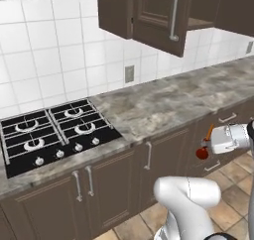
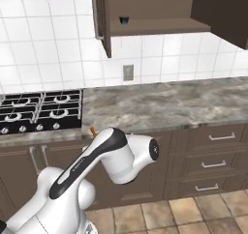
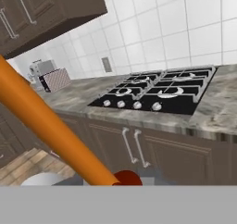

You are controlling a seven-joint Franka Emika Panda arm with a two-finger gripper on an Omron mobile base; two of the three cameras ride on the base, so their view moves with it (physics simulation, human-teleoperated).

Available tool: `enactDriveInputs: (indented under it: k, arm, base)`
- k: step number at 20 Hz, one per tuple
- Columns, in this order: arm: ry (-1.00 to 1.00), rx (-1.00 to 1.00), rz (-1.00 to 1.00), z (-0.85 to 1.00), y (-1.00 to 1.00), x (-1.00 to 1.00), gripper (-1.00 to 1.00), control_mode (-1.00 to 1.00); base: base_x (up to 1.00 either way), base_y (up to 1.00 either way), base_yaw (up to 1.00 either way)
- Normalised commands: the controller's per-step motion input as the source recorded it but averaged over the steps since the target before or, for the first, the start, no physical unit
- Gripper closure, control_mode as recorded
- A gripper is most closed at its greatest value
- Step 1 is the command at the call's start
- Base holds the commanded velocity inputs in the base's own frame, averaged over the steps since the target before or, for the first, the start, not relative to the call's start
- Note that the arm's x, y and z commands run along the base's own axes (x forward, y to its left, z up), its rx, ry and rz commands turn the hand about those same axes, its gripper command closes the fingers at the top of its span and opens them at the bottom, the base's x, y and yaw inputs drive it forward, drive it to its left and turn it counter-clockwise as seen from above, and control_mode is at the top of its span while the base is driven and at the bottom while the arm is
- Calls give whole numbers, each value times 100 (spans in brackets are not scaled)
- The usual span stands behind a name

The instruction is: Pick the jar and candle from the dining table and place them in the open cabinet. Close the cabinet after placing the objects.

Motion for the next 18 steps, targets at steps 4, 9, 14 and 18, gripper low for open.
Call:
enactDriveInputs:
  k: [4,9,14,18]
  arm:
    - [0,0,0,0,0,0,100,100]
    - [0,0,0,0,0,0,100,100]
    - [0,0,0,0,0,0,100,100]
    - [0,0,0,0,0,0,100,100]
  base:
    - [25,-45,12]
    - [22,-44,18]
    - [21,-43,22]
    - [19,-43,21]
